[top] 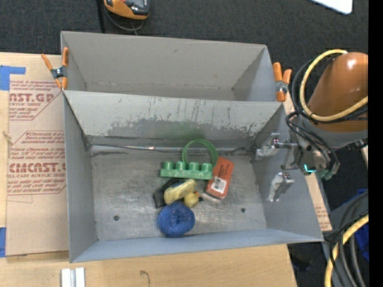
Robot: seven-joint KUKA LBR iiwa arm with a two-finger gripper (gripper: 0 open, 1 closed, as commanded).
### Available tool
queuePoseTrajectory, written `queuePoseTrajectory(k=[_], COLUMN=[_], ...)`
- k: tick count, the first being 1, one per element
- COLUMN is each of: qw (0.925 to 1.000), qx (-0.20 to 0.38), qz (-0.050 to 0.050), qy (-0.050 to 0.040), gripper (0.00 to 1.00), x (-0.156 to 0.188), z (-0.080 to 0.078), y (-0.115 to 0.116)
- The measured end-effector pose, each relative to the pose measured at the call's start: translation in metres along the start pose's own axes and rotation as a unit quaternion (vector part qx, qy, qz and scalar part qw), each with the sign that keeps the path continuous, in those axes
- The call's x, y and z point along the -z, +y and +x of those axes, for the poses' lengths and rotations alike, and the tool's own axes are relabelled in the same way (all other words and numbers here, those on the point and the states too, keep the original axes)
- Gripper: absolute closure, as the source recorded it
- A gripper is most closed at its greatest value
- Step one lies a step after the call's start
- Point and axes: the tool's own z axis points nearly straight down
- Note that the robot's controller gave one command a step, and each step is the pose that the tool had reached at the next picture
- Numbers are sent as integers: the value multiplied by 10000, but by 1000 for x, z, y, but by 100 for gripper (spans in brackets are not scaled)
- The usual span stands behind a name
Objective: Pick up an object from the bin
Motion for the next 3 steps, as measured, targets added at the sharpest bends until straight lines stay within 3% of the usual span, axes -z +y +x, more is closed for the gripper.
queuePoseTrajectory(k=[1,2,3], qw=[10000,9999,9908], qx=[10,138,1352], qz=[6,11,3], qy=[-40,-65,-26], gripper=[0,0,0], x=[4,-68,-75], z=[-2,-19,-47], y=[1,38,37])
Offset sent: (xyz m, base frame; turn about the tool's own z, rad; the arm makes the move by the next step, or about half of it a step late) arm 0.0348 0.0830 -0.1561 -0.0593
